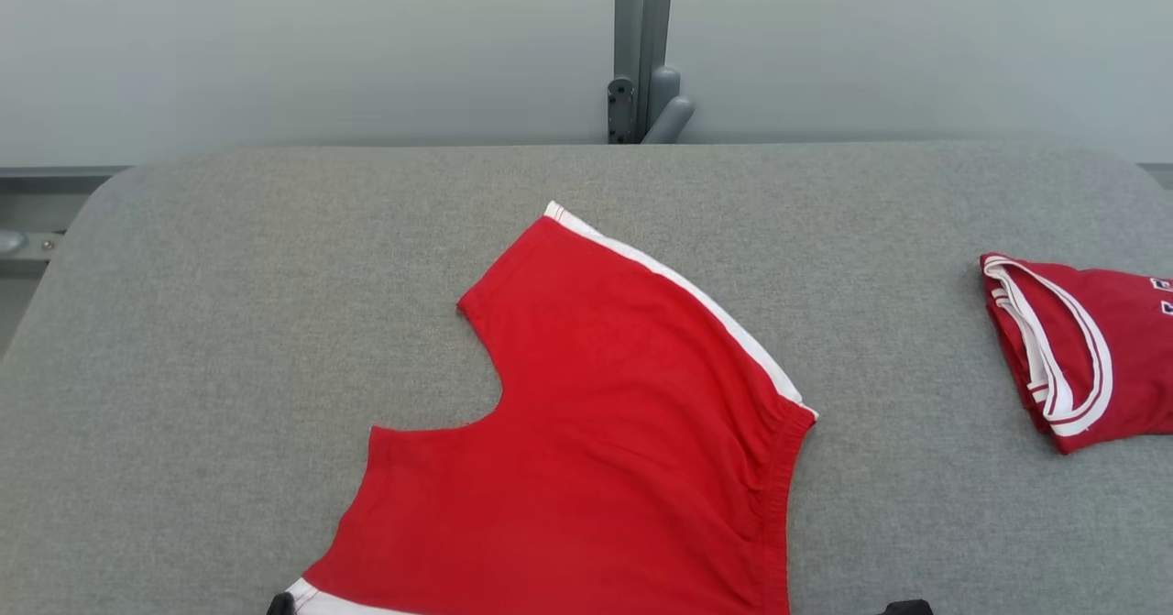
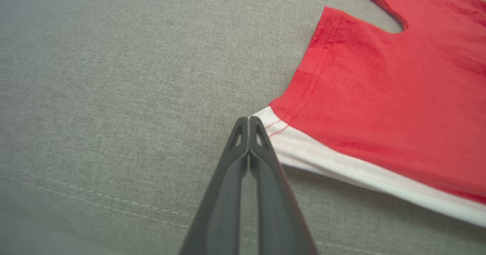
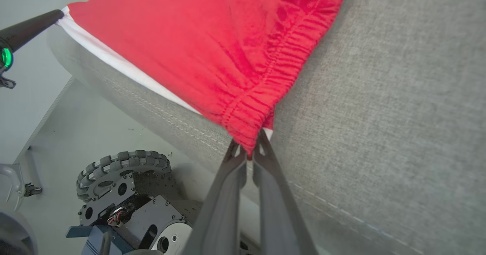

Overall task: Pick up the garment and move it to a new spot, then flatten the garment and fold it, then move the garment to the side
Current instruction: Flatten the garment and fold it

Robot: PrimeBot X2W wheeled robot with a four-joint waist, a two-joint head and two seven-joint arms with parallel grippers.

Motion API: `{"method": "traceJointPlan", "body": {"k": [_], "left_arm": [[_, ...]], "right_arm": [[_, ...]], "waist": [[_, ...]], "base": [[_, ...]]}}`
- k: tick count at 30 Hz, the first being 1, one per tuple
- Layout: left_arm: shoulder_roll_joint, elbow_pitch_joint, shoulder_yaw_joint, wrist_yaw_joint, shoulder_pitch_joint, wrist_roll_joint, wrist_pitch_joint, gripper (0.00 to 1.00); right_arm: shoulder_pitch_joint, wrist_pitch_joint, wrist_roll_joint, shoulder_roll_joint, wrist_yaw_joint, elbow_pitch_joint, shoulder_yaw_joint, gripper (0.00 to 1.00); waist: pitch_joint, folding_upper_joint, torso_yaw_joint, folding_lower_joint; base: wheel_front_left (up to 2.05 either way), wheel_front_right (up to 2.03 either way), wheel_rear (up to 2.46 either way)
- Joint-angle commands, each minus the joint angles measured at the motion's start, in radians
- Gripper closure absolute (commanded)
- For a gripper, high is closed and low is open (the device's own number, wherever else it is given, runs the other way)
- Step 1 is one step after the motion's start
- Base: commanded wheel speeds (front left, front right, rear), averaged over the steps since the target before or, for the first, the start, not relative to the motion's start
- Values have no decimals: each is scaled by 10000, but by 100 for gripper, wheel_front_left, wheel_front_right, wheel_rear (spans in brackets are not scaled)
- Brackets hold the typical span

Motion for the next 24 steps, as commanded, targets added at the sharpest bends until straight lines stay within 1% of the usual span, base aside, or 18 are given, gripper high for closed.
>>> {"method": "traceJointPlan", "body": {"k": [1, 3, 6, 8, 9, 10, 12, 17, 20, 24], "left_arm": [[86, -170, 180, -18, 257, 24, -25, 100], [78, -373, 275, -21, 180, 42, -25, 100], [154, -943, 215, -44, -442, 191, -25, 100], [287, -1354, -1, -45, -1259, 333, -24, 100], [366, -1418, -221, -48, -1619, 389, -22, 100], [366, -1418, -221, -48, -1619, 389, -22, 100], [548, -1334, -574, -51, -2528, 406, -24, 100], [861, -239, -1292, -53, -5030, 674, -22, 100], [963, 710, -1643, -52, -6482, 1017, -22, 100], [1034, 1968, -1995, 180, -8193, 1455, -24, 100]], "right_arm": [[248, 8, -44, -154, -24, -34, -11, 100], [247, 8, -43, -184, -24, -206, -127, 100], [66, 6, 216, -132, -22, -711, -573, 100], [-163, -1, 662, -26, -23, -1358, -1286, 100], [-252, -2, 832, 11, -23, -1577, -1527, 100], [-252, -2, 832, 11, -23, -1577, -1527, 100], [-517, -2, 1155, 87, -21, -1972, -2030, 100], [-1256, -2, 1858, 303, -21, -2536, -3031, 100], [-1693, -2, 2358, 601, -19, -2727, -3478, 100], [-2208, -2, 2714, 959, -16, -2863, -3903, 100]], "waist": [[-249, 3, -81, 1], [-157, 3, -143, 1], [96, 3, -283, 1], [468, 3, -513, 1], [644, 3, -620, 1], [644, 3, -620, 1], [1172, 3, -851, 1], [2514, 3, -1474, 1], [3250, 3, -1881, 1], [4063, 3, -2356, 1]], "base": [[0, 0, 0], [0, 0, 0], [0, 0, 0], [0, 0, 0], [0, 0, 0], [0, 0, 0], [0, 0, 0], [0, 0, 0], [0, 0, 0], [0, 0, 0]]}}
